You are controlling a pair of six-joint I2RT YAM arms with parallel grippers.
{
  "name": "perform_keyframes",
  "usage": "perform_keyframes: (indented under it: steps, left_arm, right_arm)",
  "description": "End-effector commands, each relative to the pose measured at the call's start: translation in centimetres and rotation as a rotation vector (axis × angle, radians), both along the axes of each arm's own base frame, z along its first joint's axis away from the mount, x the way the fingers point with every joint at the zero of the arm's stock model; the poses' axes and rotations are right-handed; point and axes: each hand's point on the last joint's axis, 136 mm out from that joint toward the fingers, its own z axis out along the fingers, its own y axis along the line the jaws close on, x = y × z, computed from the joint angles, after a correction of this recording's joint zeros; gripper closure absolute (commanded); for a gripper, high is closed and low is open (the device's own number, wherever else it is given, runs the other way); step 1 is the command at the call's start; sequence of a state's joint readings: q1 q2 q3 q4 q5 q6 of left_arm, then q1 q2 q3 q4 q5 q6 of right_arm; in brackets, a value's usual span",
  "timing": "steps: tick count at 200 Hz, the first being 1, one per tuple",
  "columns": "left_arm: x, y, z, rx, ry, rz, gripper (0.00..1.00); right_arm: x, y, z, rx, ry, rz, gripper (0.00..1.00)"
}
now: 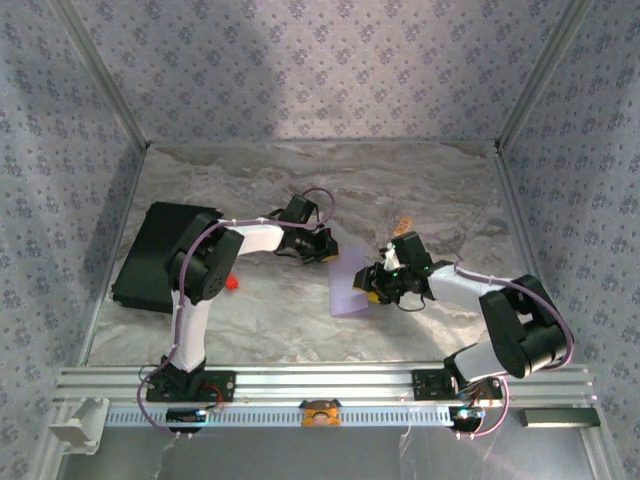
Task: Fold a paper plane with a square sheet of paper (pick it up from the middle)
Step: Fold the triangle a second time at the center of the table.
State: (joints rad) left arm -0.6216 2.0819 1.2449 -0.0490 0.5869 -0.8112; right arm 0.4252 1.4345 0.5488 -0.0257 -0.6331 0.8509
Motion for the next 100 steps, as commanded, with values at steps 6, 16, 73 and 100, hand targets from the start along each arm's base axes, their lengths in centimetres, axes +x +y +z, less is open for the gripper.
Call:
perform_keyframes:
  steps: [6, 16, 73, 100]
  left_arm:
    - [-1.7, 0.6, -1.8, 0.05, 0.061, -0.031, 0.93]
    - [-1.6, 0.4, -1.8, 0.047, 0.057, -0.032, 0.93]
    - [-1.6, 0.0, -1.3, 0.029, 0.055, -0.049, 0.91]
    - [-1.8, -0.4, -0.7, 0.016, 0.041, -0.07, 0.87]
  right_arm:
    - [0.8, 0.3, 0.5, 0.036, -0.032, 0.031, 0.57]
    - [0.9, 0.3, 0.4, 0.052, -0.033, 0.036, 0.57]
    - [1.6, -0.2, -0.5, 0.047, -0.025, 0.047, 0.64]
    - [1.9, -0.4, -0.6, 0.061, -0.026, 0.049, 0.68]
